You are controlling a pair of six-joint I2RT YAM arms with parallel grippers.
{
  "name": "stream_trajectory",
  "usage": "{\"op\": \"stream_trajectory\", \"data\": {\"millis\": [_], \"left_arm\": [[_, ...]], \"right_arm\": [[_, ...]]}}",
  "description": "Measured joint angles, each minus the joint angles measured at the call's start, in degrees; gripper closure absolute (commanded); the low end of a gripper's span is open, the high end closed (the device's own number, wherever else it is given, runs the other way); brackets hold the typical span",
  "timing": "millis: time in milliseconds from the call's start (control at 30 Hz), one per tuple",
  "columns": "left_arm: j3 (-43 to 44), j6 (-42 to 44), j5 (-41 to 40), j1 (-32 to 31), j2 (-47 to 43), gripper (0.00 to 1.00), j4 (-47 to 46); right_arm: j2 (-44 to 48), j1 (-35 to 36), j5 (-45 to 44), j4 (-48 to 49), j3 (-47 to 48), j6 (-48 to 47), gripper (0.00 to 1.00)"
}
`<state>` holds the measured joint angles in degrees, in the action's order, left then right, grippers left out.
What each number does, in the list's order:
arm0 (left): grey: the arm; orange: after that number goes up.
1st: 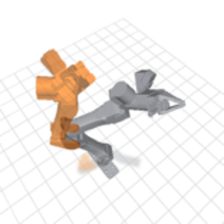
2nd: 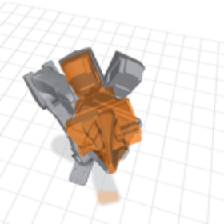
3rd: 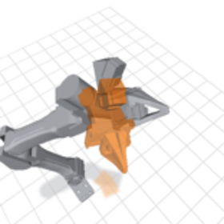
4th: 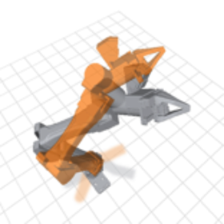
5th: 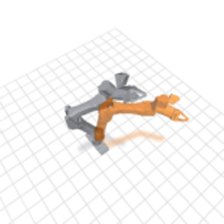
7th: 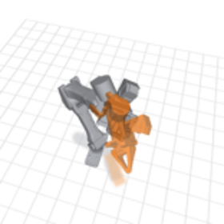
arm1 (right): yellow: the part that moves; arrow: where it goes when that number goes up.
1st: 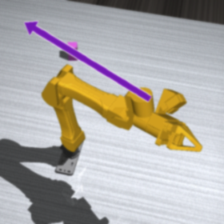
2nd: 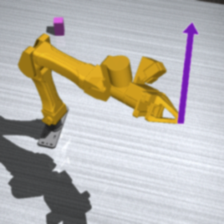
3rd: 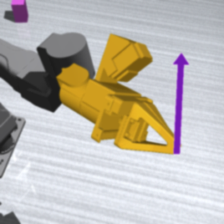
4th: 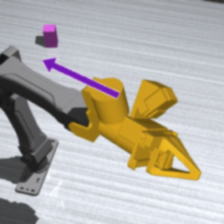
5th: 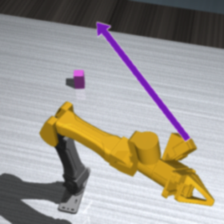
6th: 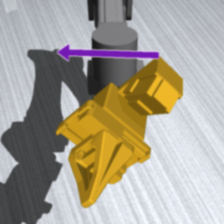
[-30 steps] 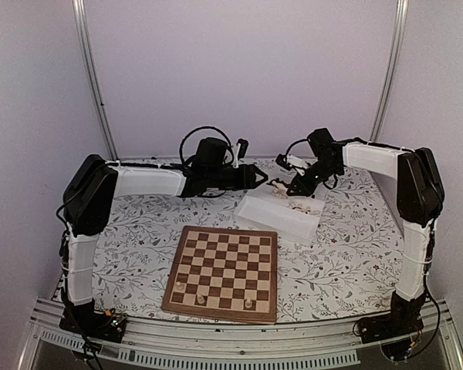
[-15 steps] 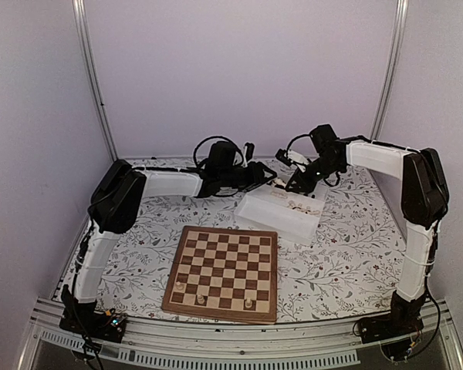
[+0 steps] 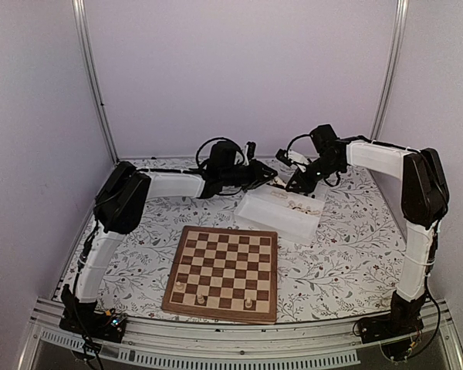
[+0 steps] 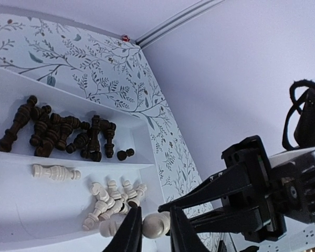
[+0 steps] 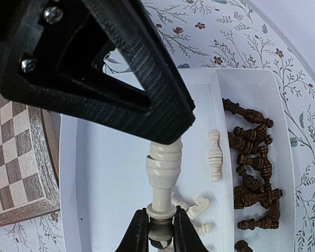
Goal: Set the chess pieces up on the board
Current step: Pick up the chess piece from the storage box, then place the chess piece on the chessboard.
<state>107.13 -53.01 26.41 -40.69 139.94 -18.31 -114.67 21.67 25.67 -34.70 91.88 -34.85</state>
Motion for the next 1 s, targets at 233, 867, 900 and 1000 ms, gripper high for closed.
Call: {"op": "stream_trajectory", "data": {"millis": [233,867,900,1000], "left_arm": [[0.61,-0.87,0.37,0.11,0.37,1.00,-2.23],[-7.56,8.74,-2.16,0.20,-4.28,1.00,1.11],[-9.20,10.80,-2.91,0.15,-5.99,1.00,2.62],[-14.78,17.33,-5.38,-0.33,-13.03,1.00,6.91]], "right_arm": [[0.00,-0.04,-0.52,0.04,-0.04,-0.09,0.93],[-5.46,-5.55,-1.07,-0.42,-0.15,3.39,0.92],[-5.57,-5.55,-0.98,-0.42,-0.31,3.39,0.92],[-5.60,-5.55,-0.46,-0.26,-0.96,3.39,0.92]]}}
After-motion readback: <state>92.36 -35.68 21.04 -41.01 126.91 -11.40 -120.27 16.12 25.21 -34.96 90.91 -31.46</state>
